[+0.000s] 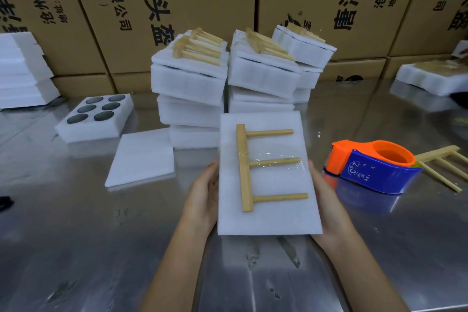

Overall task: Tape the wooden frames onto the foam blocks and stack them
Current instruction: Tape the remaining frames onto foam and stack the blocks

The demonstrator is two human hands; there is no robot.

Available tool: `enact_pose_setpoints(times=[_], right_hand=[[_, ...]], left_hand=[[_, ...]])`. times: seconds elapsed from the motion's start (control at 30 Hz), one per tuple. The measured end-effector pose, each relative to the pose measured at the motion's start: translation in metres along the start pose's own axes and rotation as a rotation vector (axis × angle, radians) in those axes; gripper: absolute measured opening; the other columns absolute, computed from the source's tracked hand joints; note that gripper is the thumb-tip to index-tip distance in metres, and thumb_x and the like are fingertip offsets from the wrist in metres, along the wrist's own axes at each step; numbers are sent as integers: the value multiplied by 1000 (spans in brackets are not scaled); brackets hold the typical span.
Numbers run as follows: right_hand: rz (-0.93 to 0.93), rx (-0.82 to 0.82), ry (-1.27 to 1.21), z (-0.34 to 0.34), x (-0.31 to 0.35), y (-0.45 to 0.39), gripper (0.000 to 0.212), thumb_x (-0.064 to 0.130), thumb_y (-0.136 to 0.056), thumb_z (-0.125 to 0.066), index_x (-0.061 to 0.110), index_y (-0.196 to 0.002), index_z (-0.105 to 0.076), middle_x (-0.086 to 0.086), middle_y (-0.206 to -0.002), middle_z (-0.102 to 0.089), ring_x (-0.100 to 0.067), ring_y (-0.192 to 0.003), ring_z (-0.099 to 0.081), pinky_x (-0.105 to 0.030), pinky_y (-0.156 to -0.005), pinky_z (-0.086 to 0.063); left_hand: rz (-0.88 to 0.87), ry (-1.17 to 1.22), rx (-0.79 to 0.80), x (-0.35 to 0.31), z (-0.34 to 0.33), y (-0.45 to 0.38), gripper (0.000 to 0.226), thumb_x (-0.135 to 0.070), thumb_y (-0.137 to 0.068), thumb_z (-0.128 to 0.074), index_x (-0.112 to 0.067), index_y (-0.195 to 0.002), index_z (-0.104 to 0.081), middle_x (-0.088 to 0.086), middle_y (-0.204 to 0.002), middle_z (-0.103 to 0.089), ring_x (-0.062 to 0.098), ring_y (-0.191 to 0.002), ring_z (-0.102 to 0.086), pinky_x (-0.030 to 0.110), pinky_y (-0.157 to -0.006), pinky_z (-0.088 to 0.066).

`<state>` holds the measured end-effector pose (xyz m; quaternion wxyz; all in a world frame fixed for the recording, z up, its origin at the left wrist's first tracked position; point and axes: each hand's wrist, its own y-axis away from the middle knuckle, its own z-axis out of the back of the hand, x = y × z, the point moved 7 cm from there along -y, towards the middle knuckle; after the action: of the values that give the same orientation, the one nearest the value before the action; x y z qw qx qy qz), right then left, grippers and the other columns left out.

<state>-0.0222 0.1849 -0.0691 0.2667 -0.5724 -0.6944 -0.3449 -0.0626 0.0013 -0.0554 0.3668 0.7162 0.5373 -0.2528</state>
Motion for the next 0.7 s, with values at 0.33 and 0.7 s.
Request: enact_pose_setpoints(times=[0.33,0.7], right_hand=[[81,38,5,-17,5,8,56,60,-88,-59,22,-128,-67,-14,-133,-63,-33,-123,-60,-52,-99,-50],[58,-16,34,-12,5,7,44,41,-74,-80,23,-113,-73,-16,-122,-69,-35,-111,-67,-46,-78,-59]], left_hand=[[-56,-68,-29,-2,11,-8,38,-4,-93,-49,-23,-95,-81,5,-91,-76,20,-81,-69,41,-89,-49],[-148,-334,86,-17,-6,8,83,-69,-72,-73,-35,-144,-47,-1,-137,-62,24,-124,-61,53,-108,-44]])
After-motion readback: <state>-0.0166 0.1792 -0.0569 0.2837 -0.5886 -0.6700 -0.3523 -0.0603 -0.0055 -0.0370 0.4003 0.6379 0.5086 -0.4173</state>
